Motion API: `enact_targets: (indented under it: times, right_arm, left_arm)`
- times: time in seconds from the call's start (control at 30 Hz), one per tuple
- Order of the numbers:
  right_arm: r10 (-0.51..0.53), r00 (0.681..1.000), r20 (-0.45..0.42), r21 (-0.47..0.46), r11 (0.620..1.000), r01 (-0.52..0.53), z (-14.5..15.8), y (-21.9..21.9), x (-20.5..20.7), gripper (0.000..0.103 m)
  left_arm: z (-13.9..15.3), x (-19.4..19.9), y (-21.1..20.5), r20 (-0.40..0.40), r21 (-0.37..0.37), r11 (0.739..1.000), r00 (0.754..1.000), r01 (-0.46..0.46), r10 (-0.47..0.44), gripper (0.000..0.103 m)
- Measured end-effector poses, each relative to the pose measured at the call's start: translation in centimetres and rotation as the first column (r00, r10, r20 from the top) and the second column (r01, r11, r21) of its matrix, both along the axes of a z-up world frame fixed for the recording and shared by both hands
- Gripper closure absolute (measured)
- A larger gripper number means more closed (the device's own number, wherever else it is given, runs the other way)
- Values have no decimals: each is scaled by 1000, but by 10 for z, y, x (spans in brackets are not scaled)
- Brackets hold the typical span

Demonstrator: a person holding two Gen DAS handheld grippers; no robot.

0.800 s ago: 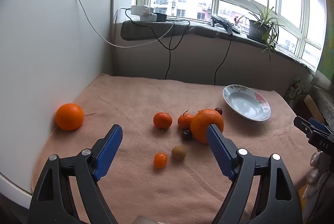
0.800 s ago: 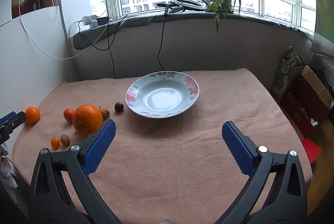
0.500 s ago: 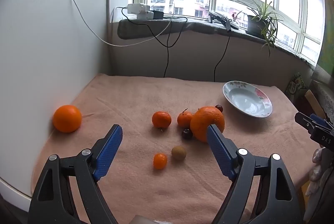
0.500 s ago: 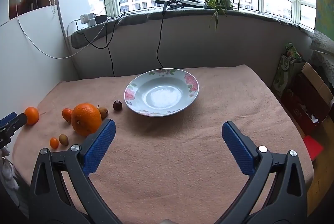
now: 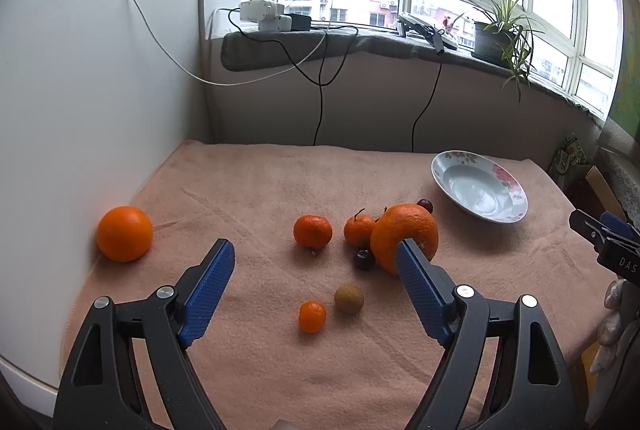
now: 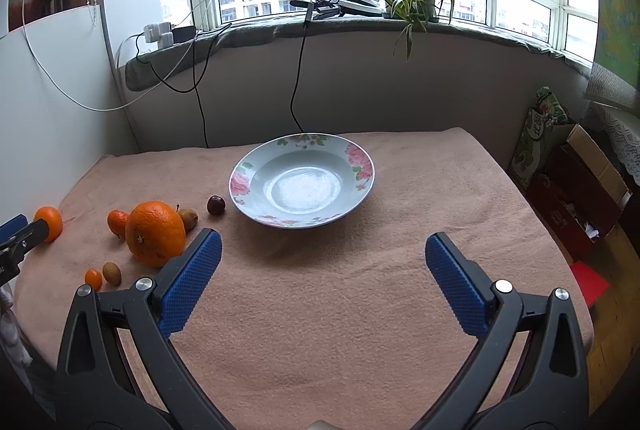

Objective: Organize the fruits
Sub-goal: 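Move both tools toward the fruit cluster, right tool toward the large orange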

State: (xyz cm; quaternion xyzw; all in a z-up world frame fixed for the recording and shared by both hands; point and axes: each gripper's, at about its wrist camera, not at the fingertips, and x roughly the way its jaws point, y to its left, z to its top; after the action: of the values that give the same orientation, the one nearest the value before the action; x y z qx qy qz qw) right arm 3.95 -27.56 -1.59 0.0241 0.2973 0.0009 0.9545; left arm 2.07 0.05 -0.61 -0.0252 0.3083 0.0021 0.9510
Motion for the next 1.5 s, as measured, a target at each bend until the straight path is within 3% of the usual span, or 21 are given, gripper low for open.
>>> enact_targets:
  times: [0.27, 0.37, 0.93, 1.5]
  right_arm:
    - [-6, 999, -36, 35, 999, 7, -1, 8, 7, 0]
    - [-6, 995, -99, 24, 1000, 9, -3, 13, 10, 0]
    - [55, 995, -80, 46, 998, -51, -8, 21, 29, 0]
    - [148, 986, -73, 127, 982, -138, -14, 24, 39, 0]
  left_arm:
    - [-2, 9, -5, -17, 12, 999, 999, 43, -43, 20]
    - [-4, 13, -5, -27, -19, 998, 998, 61, -62, 20]
    - [-9, 39, -25, -82, 23, 994, 991, 109, -107, 20]
    - [-23, 51, -18, -118, -90, 987, 983, 133, -143, 21]
